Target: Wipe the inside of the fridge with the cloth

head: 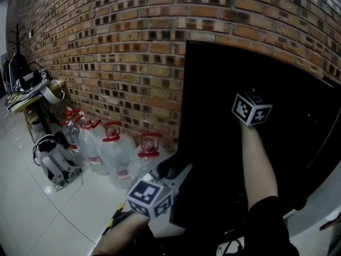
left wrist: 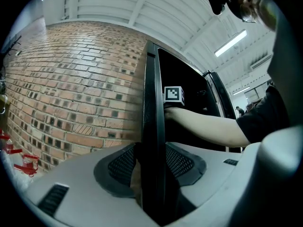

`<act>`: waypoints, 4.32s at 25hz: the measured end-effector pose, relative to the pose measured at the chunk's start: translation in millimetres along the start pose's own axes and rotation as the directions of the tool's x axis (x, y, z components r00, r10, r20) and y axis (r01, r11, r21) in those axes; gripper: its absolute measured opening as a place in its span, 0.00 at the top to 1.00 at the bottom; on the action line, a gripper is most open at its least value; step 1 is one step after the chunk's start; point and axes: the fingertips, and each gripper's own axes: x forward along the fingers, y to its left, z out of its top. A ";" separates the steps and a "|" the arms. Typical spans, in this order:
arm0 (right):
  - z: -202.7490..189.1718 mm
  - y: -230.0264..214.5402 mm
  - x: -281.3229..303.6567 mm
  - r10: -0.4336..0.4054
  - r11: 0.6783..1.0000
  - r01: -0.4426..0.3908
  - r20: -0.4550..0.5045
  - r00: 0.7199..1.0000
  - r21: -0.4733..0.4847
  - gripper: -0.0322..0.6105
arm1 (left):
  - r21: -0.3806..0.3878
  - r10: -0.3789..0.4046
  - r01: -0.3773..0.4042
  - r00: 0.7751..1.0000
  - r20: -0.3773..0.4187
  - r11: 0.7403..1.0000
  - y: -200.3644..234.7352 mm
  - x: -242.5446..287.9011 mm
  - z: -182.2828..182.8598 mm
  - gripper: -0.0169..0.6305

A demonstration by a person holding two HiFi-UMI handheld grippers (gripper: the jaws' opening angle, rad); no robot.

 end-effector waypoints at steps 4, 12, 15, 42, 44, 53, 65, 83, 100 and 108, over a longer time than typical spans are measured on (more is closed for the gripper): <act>-8.4 -17.2 10.1 -0.023 0.999 0.023 -0.006 1.000 0.026 0.84 | 0.000 0.001 -0.001 1.000 -0.005 1.000 -0.8 0.5 1.3 0.67; -22.0 -45.4 28.0 -0.106 0.994 0.106 -0.016 0.994 0.039 0.84 | -0.004 0.006 -0.006 1.000 -0.015 1.000 -0.5 0.8 0.8 0.67; -29.1 -54.8 33.7 -0.138 0.989 0.139 -0.033 0.990 0.041 0.84 | -0.003 0.007 -0.007 1.000 -0.014 1.000 -0.4 0.7 0.7 0.67; 15.2 52.3 -104.2 0.079 0.975 -0.089 0.058 0.995 0.202 0.84 | -0.004 0.027 -0.027 0.998 0.054 1.000 2.7 0.4 0.8 0.67; 18.9 83.2 -115.6 0.152 0.970 -0.162 0.065 0.986 0.179 0.84 | -0.003 0.028 -0.027 0.998 0.054 1.000 2.3 0.0 -0.1 0.67; 11.3 170.9 -129.1 0.357 0.919 -0.365 0.079 0.931 0.148 0.84 | -0.010 0.035 -0.034 0.998 0.061 0.999 2.1 -0.8 -0.8 0.67; -15.1 136.6 -101.3 0.221 0.964 -0.236 0.128 0.967 0.123 0.84 | -0.011 0.019 -0.019 0.998 0.063 1.000 1.7 -2.2 -0.9 0.67; -66.7 50.1 -62.4 -0.006 0.976 -0.010 0.072 0.997 0.218 0.84 | -0.025 -0.008 0.010 0.998 0.066 1.000 1.9 -2.9 -0.9 0.67; -114.1 -12.6 -18.7 -0.124 0.982 0.134 -0.083 0.989 0.129 0.84 | -0.033 -0.009 0.011 0.997 0.078 0.999 1.6 -1.9 -3.4 0.66; -135.6 -32.9 -6.4 -0.151 0.978 0.168 -0.139 0.979 0.120 0.84 | -0.020 -0.003 0.004 0.996 0.086 1.000 0.9 -2.6 -4.5 0.66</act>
